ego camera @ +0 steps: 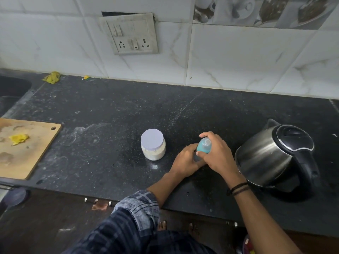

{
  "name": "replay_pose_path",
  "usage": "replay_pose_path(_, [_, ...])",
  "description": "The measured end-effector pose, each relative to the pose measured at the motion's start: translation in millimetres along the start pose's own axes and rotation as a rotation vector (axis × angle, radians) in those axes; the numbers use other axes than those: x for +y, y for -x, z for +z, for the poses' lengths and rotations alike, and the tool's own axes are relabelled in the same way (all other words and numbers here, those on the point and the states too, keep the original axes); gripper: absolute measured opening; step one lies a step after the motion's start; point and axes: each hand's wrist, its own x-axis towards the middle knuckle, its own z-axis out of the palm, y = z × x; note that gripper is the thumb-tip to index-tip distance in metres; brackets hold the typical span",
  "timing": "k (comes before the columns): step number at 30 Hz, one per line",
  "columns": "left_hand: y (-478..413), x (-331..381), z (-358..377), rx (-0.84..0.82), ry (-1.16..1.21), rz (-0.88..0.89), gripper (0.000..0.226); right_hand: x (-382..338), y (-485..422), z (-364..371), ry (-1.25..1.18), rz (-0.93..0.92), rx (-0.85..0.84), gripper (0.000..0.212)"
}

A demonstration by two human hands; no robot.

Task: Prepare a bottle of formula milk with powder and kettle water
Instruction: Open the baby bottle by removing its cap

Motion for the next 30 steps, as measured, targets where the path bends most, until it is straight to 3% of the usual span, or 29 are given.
replay_pose_path(12, [-1.6, 1.5, 0.0, -0.019, -0.020, -0.045, 0.062, -2.3, -0.2, -15.6, -0.152, -0.005, -0.008, 0.063])
replay_pose_path(19, [-2.2, 2.7, -1.1, -0.006, 0.017, -0.088, 0.070, 9.2, -8.0, -36.1, -0.353, 0.058, 0.199, 0.059])
replay_pose_path(23, [-2.2, 3.2, -2.8, -0.034, 0.035, -0.102, 0.074, 20.6, -19.9, -40.6, -0.302, 0.096, 0.246, 0.058])
replay_pose_path(30, [3.7, 4.1, -3.1, -0.064, 0.058, -0.114, 0.083, 34.4, -43.2, -26.1, -0.109, 0.109, 0.150, 0.061])
